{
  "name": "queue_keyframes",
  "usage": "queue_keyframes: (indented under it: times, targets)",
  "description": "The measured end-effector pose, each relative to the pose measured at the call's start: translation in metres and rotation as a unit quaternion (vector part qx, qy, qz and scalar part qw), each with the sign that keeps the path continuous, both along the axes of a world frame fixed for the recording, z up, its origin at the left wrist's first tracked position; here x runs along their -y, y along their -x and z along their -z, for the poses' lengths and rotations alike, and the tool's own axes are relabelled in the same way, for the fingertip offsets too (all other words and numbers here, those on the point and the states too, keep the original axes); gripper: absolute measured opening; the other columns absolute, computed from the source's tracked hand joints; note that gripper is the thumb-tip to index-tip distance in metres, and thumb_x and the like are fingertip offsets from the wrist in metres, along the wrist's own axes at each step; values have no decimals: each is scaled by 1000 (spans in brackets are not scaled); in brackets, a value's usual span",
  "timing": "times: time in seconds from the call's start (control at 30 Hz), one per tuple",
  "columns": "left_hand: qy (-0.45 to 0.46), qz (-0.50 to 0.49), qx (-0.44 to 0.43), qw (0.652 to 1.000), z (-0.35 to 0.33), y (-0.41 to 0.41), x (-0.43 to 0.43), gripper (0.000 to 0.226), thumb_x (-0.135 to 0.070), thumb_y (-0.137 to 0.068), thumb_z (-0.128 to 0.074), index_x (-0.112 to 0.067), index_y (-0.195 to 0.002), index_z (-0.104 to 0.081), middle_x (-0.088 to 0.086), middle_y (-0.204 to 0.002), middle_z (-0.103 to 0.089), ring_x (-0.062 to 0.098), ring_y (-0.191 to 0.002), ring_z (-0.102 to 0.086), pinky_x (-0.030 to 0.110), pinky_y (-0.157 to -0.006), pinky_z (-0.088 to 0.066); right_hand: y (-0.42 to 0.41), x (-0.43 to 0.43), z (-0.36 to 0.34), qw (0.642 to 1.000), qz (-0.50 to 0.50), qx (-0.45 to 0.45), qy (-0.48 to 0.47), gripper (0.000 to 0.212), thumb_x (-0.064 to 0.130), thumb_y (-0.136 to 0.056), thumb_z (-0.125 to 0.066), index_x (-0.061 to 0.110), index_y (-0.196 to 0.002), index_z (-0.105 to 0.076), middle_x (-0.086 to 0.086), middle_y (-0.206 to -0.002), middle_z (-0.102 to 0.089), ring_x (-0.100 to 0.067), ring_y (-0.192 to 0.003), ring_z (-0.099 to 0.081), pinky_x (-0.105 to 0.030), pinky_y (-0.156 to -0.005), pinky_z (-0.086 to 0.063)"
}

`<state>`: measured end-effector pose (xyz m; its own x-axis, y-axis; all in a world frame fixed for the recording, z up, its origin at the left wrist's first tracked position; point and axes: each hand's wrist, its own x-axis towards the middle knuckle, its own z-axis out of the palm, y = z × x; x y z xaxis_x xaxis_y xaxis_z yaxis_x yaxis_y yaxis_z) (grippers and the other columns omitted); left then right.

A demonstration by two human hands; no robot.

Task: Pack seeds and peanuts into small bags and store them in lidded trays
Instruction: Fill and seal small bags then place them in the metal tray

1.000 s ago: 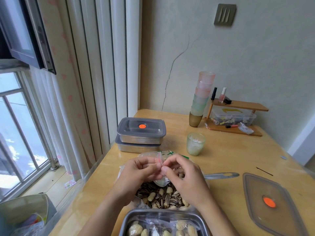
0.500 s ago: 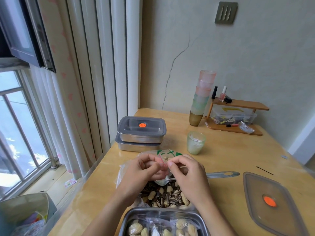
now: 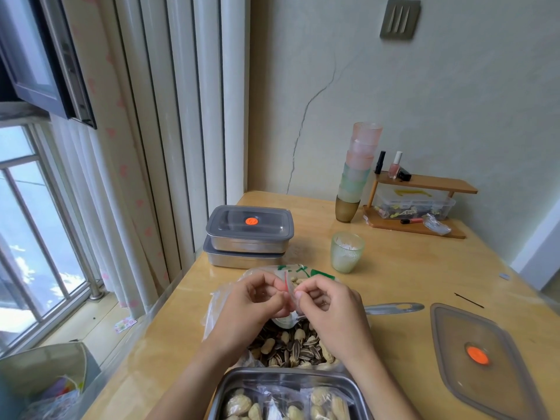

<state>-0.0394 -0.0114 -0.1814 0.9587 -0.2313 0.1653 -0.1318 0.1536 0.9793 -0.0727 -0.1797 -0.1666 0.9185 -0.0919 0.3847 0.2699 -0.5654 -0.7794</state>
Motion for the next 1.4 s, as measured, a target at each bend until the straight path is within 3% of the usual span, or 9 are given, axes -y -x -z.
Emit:
queue_keyframes:
  times: [0.17, 0.57, 0.73, 0.83, 0.97, 1.1, 1.2, 1.3, 1.4]
  targets:
    - [-22, 18, -1, 1000, -2, 3, 1, 19, -15, -91, -76, 3, -96, -71, 26, -86, -74, 27, -82, -74, 32, -78, -62, 3, 0, -3, 1000, -21, -1, 4, 14, 15, -94, -73, 26, -84, -75, 14, -78, -75, -5, -74, -73, -26, -69, -61]
    - [-100, -29, 45, 994, -2, 3, 0, 9, 2, -90, -70, -1, -82, -67, 20, -69, -70, 21, -63, -67, 41, -75, -63, 0, 1, 2, 994, 68, 68, 58, 22, 7, -81, -73, 25, -76, -62, 10, -67, -62, -13, -63, -59, -23, -54, -50]
    - [-179, -53, 108, 977, -4, 4, -2, 16, -8, -84, -68, -18, -73, -63, 4, -63, -67, 31, -64, -67, 40, -65, -56, 2, -1, 2, 996, -35, 37, 70, 27, 15, -91, -72, 29, -101, -51, 11, -92, -59, -13, -80, -64, -21, -65, -53]
    - [-180, -26, 123, 976, -5, 4, -3, 11, -16, -81, -65, -21, -73, -60, 5, -64, -64, 30, -61, -62, 46, -61, -52, 3, -2, -1, 993, -61, 55, 88, 19, 14, -93, -70, 27, -99, -56, 13, -89, -62, -13, -81, -64, -17, -64, -50]
    - [-213, -28, 139, 967, -3, 4, -3, 15, -12, -79, -63, -21, -70, -55, -5, -61, -55, 7, -58, -48, 25, -56, -40, -1, 4, 3, 991, 60, 73, 99, 24, 11, -84, -72, 28, -91, -56, 13, -78, -60, -11, -72, -60, -28, -60, -52]
    - [-239, -66, 174, 953, -3, 3, -2, 18, -8, -82, -66, -20, -73, -56, -6, -59, -52, 4, -55, -44, 19, -53, -35, -2, 2, 5, 992, 65, 69, 81, 18, 11, -85, -71, 25, -83, -59, 10, -70, -60, -12, -65, -58, -22, -56, -47]
    - [-245, -80, 232, 938, -5, 2, -5, 16, -20, -82, -68, -27, -93, -59, -9, -79, -56, 10, -72, -54, 17, -64, -40, -4, 2, 7, 996, 57, 41, 54, 20, 11, -92, -67, 24, -78, -65, 8, -64, -65, -12, -61, -61, -25, -55, -49]
    - [-281, -28, 290, 914, -5, 3, -9, 48, -37, -85, -79, -39, -128, -58, -17, -128, -49, 12, -128, -48, 14, -102, -36, -2, 2, 8, 999, 43, 2, 25, 23, 16, -97, -60, 28, -80, -71, 11, -73, -73, -10, -68, -69, -35, -66, -58]
    - [-333, 13, 322, 886, 1, -1, -9, 84, -61, -75, -84, -41, -147, -46, -23, -147, -39, 12, -146, -32, 27, -118, -26, -1, 1, 4, 998, -7, -49, -46, 35, 11, -101, -56, 28, -73, -68, 4, -66, -71, -15, -60, -73, -47, -63, -61]
